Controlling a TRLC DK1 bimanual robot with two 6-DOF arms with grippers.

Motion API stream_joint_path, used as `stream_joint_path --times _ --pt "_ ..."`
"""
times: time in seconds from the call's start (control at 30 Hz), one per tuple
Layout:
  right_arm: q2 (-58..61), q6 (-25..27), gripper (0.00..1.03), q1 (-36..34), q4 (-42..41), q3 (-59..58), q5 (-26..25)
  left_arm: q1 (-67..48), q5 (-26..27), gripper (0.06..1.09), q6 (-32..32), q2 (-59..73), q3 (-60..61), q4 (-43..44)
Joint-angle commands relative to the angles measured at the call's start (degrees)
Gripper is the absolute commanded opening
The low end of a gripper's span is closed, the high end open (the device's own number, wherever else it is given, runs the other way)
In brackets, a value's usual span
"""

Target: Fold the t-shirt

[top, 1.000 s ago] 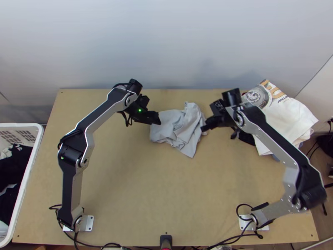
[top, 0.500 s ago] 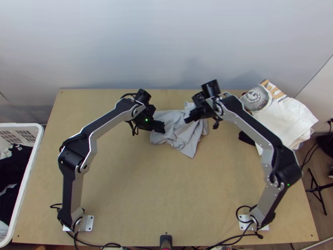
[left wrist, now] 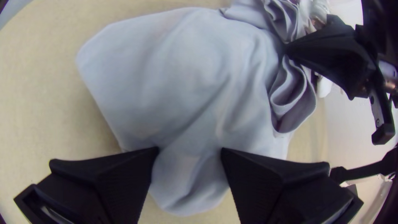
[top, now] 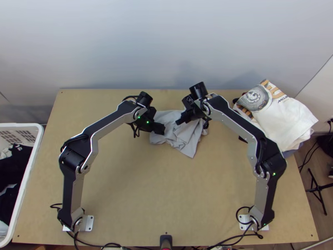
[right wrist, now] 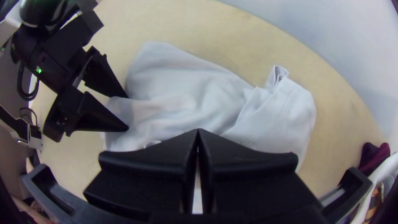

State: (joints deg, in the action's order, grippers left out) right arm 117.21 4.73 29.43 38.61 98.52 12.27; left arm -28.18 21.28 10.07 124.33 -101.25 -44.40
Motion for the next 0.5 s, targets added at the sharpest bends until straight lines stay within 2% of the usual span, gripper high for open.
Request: stream_joint_path --times 0.0,0.27,0.47 --pt "2.5 -0.2 0.03 1.2 0.0 0.8 0.4 -0.2 -1.2 0.81 -0.1 0.0 0.4 -0.2" --pt "4.0 1.1 0.03 1.4 -0.2 -3.9 0.3 -0.1 -2.2 0.81 -0.8 0.4 0.7 -0.2" --pt "-2.7 3.6 0.03 -1.7 -0.2 -12.7 0.2 -0.2 -3.3 0.81 -1.3 1.8 0.0 -0.9"
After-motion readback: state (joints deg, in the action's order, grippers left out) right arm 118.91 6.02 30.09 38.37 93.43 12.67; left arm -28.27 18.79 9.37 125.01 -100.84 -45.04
